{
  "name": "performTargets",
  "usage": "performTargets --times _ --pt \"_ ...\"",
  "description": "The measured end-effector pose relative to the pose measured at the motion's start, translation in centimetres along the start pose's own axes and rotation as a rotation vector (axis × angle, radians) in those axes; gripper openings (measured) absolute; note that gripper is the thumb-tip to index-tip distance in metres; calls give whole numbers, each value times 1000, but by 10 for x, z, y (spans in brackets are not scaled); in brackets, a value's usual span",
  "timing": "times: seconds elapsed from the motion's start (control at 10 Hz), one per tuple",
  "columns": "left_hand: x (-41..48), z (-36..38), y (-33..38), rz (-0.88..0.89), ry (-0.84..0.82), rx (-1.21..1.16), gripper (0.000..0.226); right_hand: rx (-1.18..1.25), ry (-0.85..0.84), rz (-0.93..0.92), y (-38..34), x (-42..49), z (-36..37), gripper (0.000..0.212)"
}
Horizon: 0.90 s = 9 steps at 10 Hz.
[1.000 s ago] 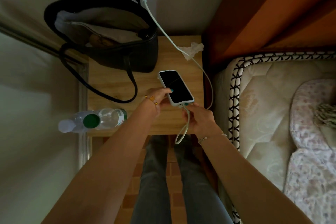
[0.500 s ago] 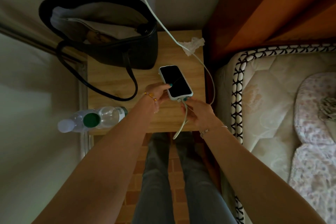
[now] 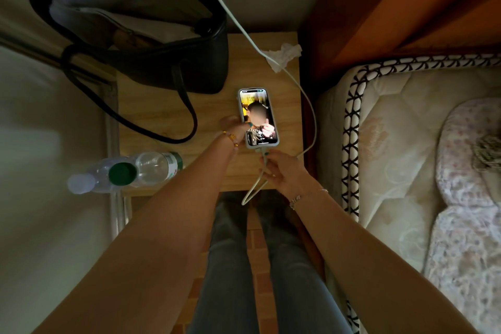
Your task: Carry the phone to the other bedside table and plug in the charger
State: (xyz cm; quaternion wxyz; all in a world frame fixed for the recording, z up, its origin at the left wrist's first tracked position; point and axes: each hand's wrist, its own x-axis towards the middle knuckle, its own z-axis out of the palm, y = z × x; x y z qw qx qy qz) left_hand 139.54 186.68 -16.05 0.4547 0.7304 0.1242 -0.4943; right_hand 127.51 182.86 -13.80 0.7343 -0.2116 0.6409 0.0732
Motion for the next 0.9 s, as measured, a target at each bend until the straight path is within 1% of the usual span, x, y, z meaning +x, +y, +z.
performTargets --times 0.1,0.2,0.3,0.4,0.5,0.6,0.7,0.8,0.9 --pt "6 1 -4 17 71 136 15 5 20 -3 4 1 2 20" --pt "10 0 -5 76 92 303 21 1 -29 1 4 2 4 25" --pt "9 -3 -4 74 121 297 26 -38 -62 3 6 3 5 24" --pt "7 -9 -9 57 102 319 21 -70 -71 -4 8 0 2 21" --pt "-8 -16 -8 10 72 274 33 -101 -95 -12 6 -14 -3 20" --pt "-36 -25 4 29 90 272 36 -125 -97 -50 -4 -37 -11 22" --pt "-68 -36 26 99 137 154 29 -139 -108 -137 -23 -68 -15 22" --pt "-107 -42 56 217 165 -41 27 -139 -191 -253 -48 -106 -14 36" --pt "-155 -43 77 349 162 -176 18 -219 -153 -466 -67 -153 -10 31"
